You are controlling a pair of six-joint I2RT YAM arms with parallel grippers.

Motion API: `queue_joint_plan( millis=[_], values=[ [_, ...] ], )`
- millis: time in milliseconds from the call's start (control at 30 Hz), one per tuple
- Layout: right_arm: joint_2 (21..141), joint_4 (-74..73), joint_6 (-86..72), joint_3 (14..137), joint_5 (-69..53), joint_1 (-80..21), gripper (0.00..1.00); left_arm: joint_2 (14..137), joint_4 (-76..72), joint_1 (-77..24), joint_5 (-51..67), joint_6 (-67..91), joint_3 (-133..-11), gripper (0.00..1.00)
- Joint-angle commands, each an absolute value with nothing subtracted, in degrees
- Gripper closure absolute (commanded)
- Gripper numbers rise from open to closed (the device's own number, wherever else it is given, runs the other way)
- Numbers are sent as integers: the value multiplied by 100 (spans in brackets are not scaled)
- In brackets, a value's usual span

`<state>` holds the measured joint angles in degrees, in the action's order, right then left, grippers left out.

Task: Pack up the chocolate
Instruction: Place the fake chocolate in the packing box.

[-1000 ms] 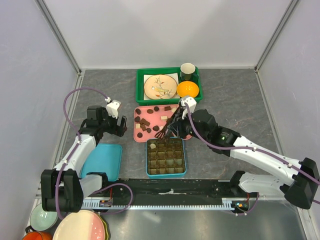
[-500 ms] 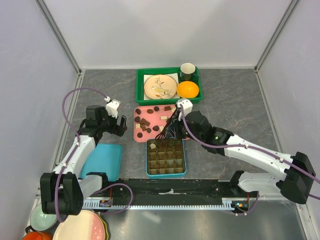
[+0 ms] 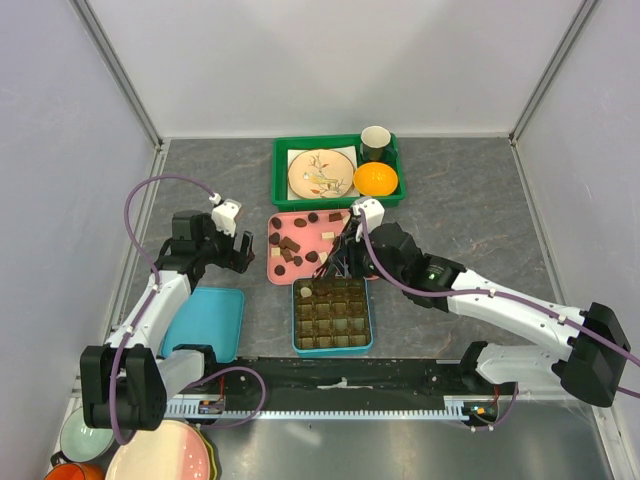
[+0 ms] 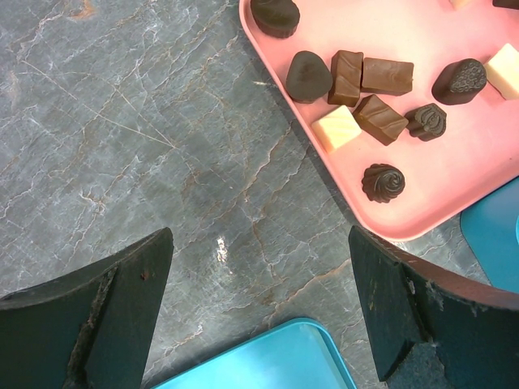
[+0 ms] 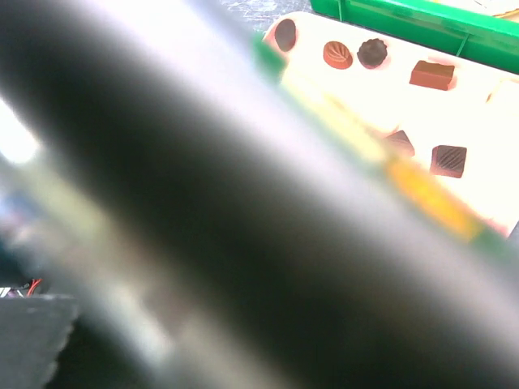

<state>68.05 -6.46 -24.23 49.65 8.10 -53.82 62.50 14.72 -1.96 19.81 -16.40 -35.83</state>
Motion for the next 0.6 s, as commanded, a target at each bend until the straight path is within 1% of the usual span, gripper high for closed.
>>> queue_joint_plan(
  millis=[0,300,500,567],
  values=[
    [6741,-343,-2400,5264,976,-5423,58,6179,1450,-176,2153,-1819,-3727,4],
    [6794,-404,-2338,5423,1010,-5423,55,6152,1459,-176,2180,-1819,-3718,4],
    [6952,-483,-1943,5835,1563,-5423,56,6126,1450,-176,2197,-1819,-3735,4],
    [7119,-475,-1846,6002,1722,-5432,58,6117,1468,-176,2206,-1811,-3735,4]
  ],
)
